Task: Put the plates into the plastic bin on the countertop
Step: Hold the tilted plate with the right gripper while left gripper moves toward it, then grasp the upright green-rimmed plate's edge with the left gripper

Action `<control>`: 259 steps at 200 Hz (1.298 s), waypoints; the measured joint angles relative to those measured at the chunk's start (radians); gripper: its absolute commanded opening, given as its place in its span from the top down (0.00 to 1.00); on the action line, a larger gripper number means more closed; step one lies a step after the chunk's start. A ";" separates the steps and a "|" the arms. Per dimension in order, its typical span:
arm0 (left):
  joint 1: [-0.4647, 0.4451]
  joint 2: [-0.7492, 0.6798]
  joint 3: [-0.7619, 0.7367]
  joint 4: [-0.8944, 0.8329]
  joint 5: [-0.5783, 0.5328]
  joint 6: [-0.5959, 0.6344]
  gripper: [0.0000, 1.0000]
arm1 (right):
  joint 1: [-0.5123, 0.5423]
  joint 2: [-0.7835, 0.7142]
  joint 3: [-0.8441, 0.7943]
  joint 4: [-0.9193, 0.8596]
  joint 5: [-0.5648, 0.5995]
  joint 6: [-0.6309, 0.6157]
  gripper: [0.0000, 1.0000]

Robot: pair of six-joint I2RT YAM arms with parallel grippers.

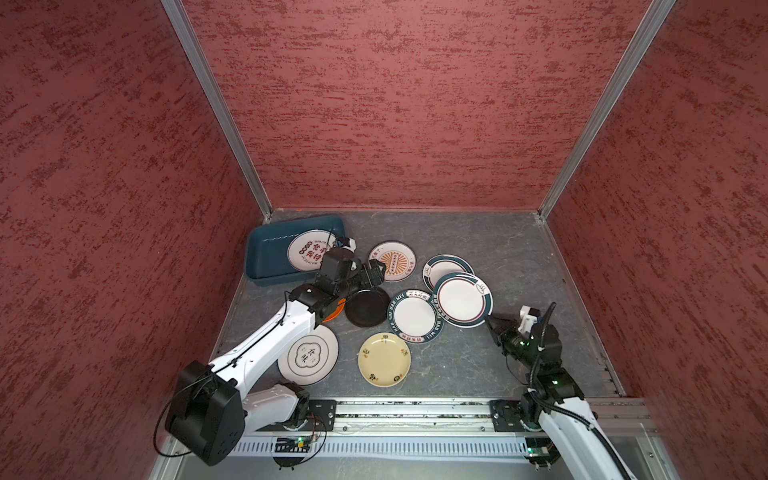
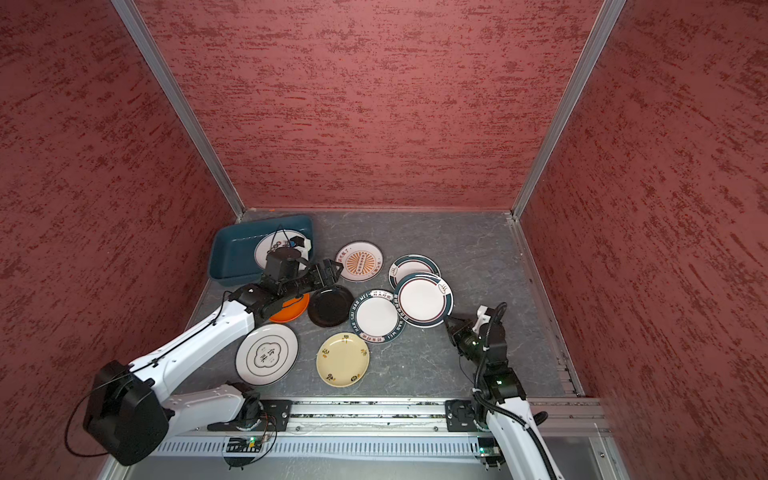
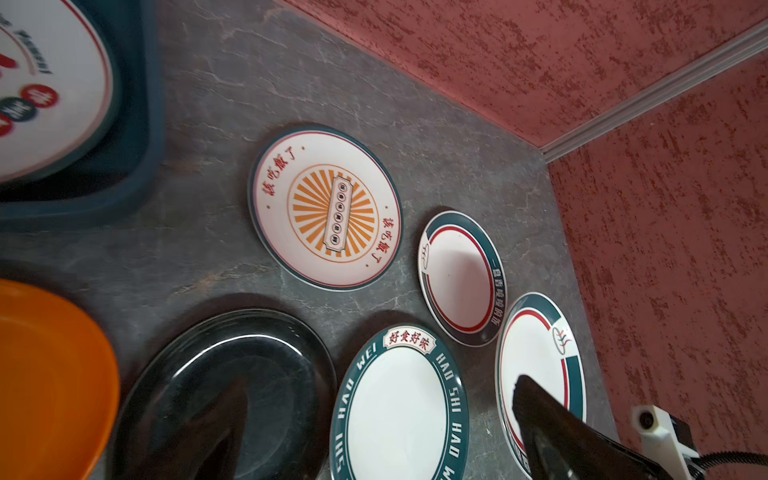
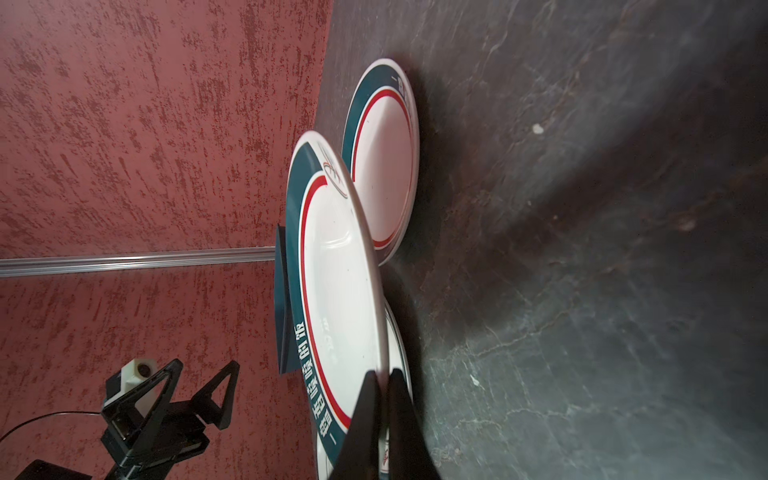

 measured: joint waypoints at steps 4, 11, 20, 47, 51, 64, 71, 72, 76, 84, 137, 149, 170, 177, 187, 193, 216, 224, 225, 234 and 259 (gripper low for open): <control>-0.009 0.012 0.001 0.004 0.001 -0.002 0.01 | 0.000 0.004 0.000 0.004 0.000 0.003 1.00; -0.027 0.036 0.004 0.011 0.004 -0.006 0.01 | 0.000 0.013 0.000 0.014 0.000 0.008 1.00; -0.047 0.065 0.011 0.017 0.008 -0.013 0.01 | 0.000 0.021 0.000 0.024 0.000 0.012 1.00; -0.100 0.140 0.049 0.034 0.019 -0.027 0.01 | 0.000 0.059 0.001 0.064 -0.003 0.018 1.00; -0.107 0.148 0.055 0.041 0.022 -0.029 0.01 | 0.000 0.068 0.003 0.069 -0.004 0.018 1.00; -0.130 0.169 0.067 0.062 0.029 -0.037 0.01 | 0.000 0.103 0.010 0.088 -0.009 0.017 1.00; -0.144 0.179 0.072 0.071 0.031 -0.040 0.00 | 0.000 0.125 0.016 0.100 -0.014 0.017 1.00; -0.146 0.180 0.073 0.071 0.031 -0.041 0.00 | 0.000 0.127 0.016 0.101 -0.014 0.017 1.00; -0.152 0.185 0.077 0.076 0.033 -0.043 0.01 | 0.000 0.139 0.019 0.110 -0.018 0.017 1.00; -0.167 0.198 0.082 0.091 0.036 -0.055 0.07 | 0.000 0.164 0.024 0.133 -0.026 0.017 1.00; -0.206 0.287 0.079 0.224 0.072 -0.148 0.16 | 0.000 0.225 0.031 0.225 -0.067 0.027 1.00; -0.211 0.302 0.080 0.241 0.072 -0.160 0.18 | 0.000 0.225 0.034 0.239 -0.070 0.029 1.00; -0.222 0.333 0.096 0.251 0.075 -0.177 0.25 | 0.000 0.226 0.035 0.258 -0.076 0.034 1.00; -0.224 0.344 0.103 0.256 0.080 -0.185 0.27 | 0.000 0.229 0.035 0.266 -0.079 0.036 1.00; -0.226 0.357 0.112 0.267 0.086 -0.199 0.30 | 0.000 0.237 0.035 0.280 -0.083 0.044 1.00; -0.227 0.366 0.116 0.279 0.088 -0.205 0.33 | 0.000 0.244 0.035 0.292 -0.087 0.052 1.00; -0.228 0.386 0.123 0.304 0.091 -0.229 0.50 | 0.000 0.274 0.035 0.348 -0.104 0.081 1.00; -0.228 0.389 0.124 0.308 0.091 -0.235 0.58 | 0.000 0.284 0.035 0.365 -0.109 0.089 1.00; -0.228 0.390 0.124 0.309 0.091 -0.238 0.59 | 0.000 0.286 0.035 0.368 -0.110 0.090 1.00; -0.228 0.394 0.128 0.313 0.093 -0.245 0.59 | 0.000 0.295 0.035 0.383 -0.116 0.097 1.00; -0.232 0.410 0.152 0.319 0.107 -0.249 0.63 | 0.000 0.310 0.035 0.407 -0.124 0.105 1.00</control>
